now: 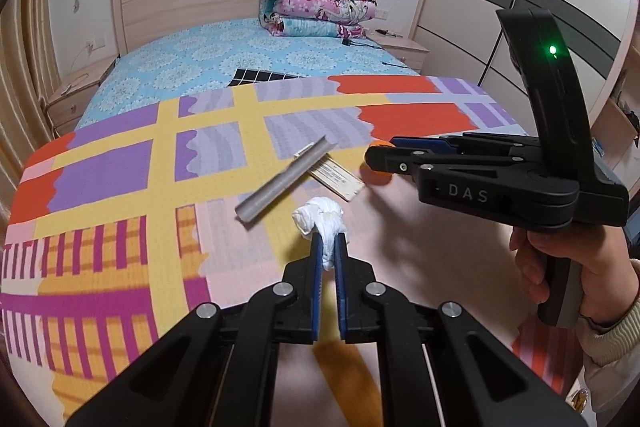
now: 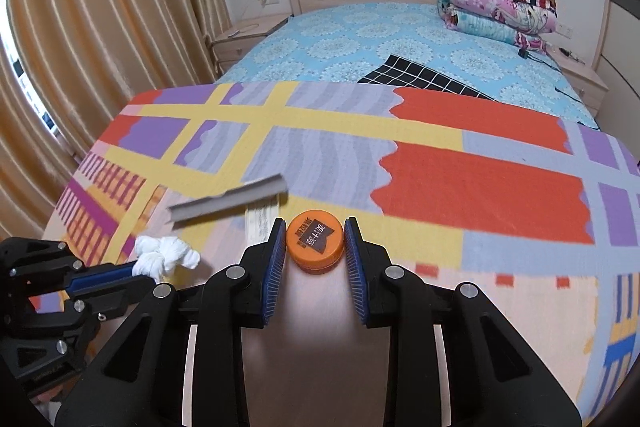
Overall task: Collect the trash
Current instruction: 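Carry the tissue and orange lid with both tools over the bin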
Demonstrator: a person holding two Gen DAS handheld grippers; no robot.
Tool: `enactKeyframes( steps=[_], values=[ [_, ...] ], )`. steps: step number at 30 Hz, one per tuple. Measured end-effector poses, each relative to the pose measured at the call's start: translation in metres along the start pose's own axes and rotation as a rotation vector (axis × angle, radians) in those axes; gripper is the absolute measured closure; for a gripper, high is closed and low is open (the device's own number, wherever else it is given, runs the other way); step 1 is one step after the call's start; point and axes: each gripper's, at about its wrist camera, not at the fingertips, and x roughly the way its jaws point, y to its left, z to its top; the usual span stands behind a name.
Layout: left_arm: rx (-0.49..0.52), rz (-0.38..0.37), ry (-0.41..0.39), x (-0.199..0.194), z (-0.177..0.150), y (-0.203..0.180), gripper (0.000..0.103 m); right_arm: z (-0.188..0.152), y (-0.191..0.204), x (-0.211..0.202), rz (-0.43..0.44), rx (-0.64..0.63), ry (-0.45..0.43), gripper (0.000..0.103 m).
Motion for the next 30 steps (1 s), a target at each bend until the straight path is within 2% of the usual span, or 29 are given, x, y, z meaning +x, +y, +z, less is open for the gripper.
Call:
enactKeyframes(
  steps=[5,11,14,24,30],
  values=[
    [0.023,-0.003,-0.018,-0.021,-0.011,-0.01,0.097,-0.018,0.009,-0.023,-0.024,-0.022,-0.012,0.073],
    [0.08,-0.019,-0.047,-0.057,-0.029,-0.03,0.097,-0.043,0.02,-0.057,-0.008,-0.026,-0.034,0.073],
    [0.108,-0.034,-0.064,-0.075,-0.04,-0.039,0.097,-0.058,0.024,-0.076,0.043,0.003,-0.05,0.073],
    [0.195,-0.075,-0.132,-0.147,-0.08,-0.075,0.097,-0.12,0.04,-0.144,0.08,-0.001,-0.095,0.073],
    [0.23,-0.098,-0.136,-0.167,-0.105,-0.094,0.097,-0.146,0.053,-0.173,0.116,-0.037,-0.082,0.073]
  ],
)
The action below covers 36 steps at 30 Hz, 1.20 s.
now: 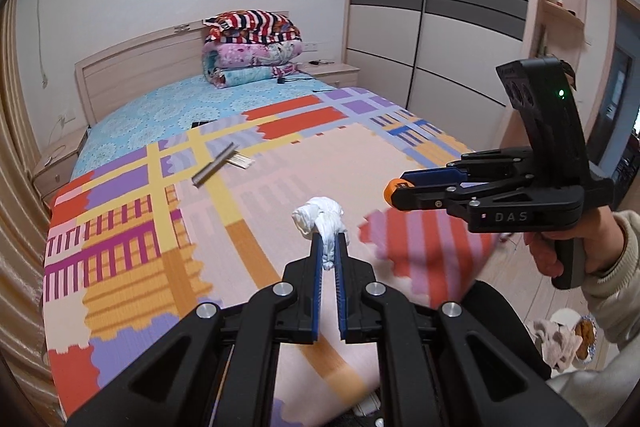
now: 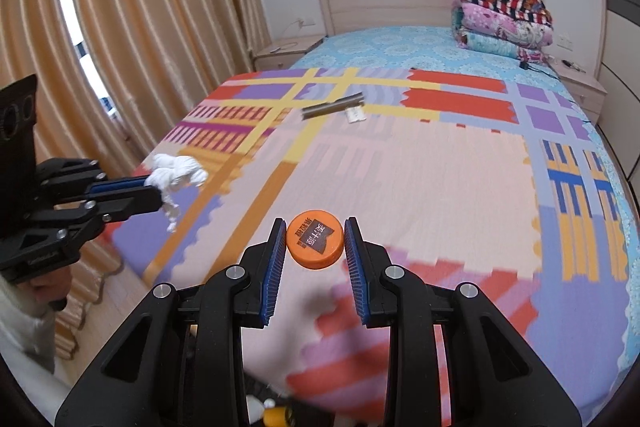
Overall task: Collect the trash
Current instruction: 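Carry the tissue and orange lid with both tools over the bin, then open both tools to drop the tissue and orange lid into the bin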
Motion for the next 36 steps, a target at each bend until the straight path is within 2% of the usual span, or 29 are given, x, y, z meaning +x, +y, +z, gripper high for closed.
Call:
enactKeyframes(
  steps=[6,11,23,31,36],
  values=[
    [0.003,-0.028,0.013,-0.013,-0.022,-0.015,0.097,-0.022,0.018,-0.025,0.05,-0.025,0.0,0.073],
    [0.006,-0.047,0.041,-0.019,-0.045,-0.025,0.097,-0.042,0.04,-0.031,0.08,-0.07,0.033,0.073],
    [0.034,-0.147,0.22,0.004,-0.115,-0.054,0.097,-0.095,0.072,-0.026,0.103,-0.114,0.107,0.073],
    [0.013,-0.184,0.33,0.037,-0.155,-0.061,0.097,-0.142,0.066,0.004,0.094,-0.079,0.246,0.073],
    [0.014,-0.171,0.425,0.065,-0.182,-0.065,0.097,-0.166,0.061,0.031,0.105,-0.049,0.34,0.073]
  ],
)
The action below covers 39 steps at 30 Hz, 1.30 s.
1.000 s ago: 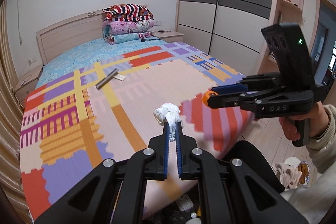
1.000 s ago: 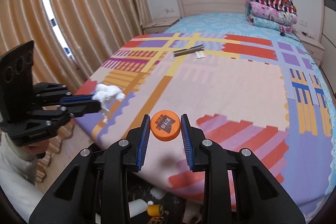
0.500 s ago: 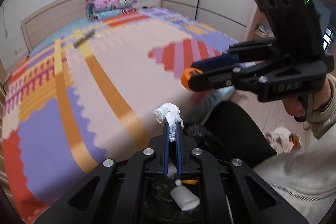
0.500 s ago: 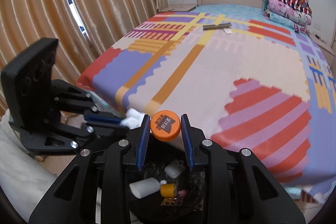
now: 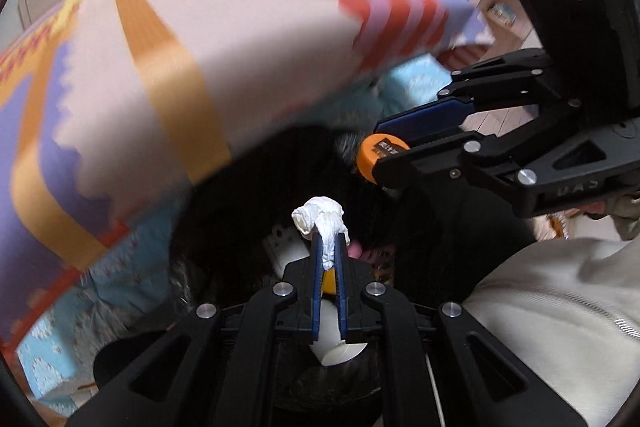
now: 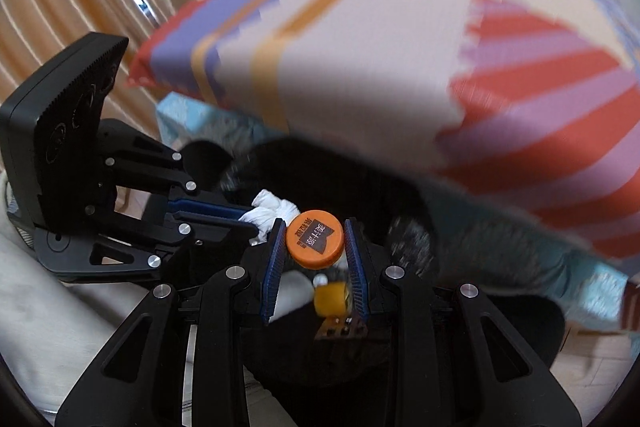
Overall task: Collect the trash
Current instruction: 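Open both tools to drop the tissue and orange lid into the bin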
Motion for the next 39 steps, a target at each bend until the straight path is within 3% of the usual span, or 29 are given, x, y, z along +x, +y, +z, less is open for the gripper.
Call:
enactKeyframes(
  steps=[9,14,29,33,39],
  values=[
    [-0.032,0.032,0.151,0.058,-0.022,0.007,0.097,-0.017,-0.009,0.06,-0.022,0.034,0.146,0.073],
    [-0.054,0.037,0.207,0.079,-0.032,0.008,0.097,-0.022,-0.008,0.079,-0.031,0.042,0.182,0.073],
    [-0.092,0.011,0.238,0.087,-0.035,0.011,0.096,-0.019,-0.004,0.106,-0.025,0.029,0.222,0.073],
    [-0.104,0.013,0.231,0.085,-0.034,0.013,0.094,-0.019,-0.006,0.103,-0.013,0.031,0.212,0.066],
    [-0.105,0.014,0.197,0.074,-0.032,0.011,0.062,-0.019,-0.006,0.093,-0.013,0.043,0.193,0.065]
  ],
)
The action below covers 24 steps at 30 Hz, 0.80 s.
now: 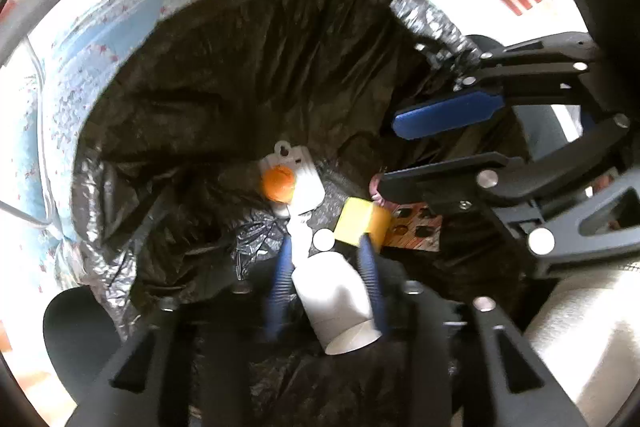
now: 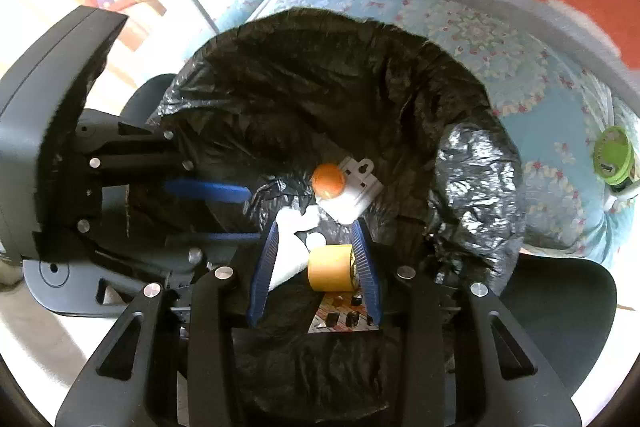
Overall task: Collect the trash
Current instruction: 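Open both tools to drop the tissue and orange lid into the bin, then raise both open tools from the bin back toward the bed items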
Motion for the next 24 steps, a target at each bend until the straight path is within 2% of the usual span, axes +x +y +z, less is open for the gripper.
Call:
enactKeyframes(
  steps=[1,11,19,24],
  values=[
    [0.0,-0.004,-0.009,-0.002,0.0,0.0,0.059,0.0,-0.001,-0.003,0.001,0.005,-0.006,0.065],
    [0.012,-0.012,-0.126,-0.054,0.005,-0.006,0.059,0.001,0.0,-0.046,0.0,0.008,-0.092,0.065],
    [0.053,0.027,-0.256,-0.111,0.013,-0.009,0.059,0.007,0.012,-0.101,-0.015,-0.035,-0.209,0.065],
    [0.071,0.072,-0.332,-0.142,0.019,-0.006,0.059,0.015,0.013,-0.124,-0.016,-0.042,-0.28,0.061]
  ],
)
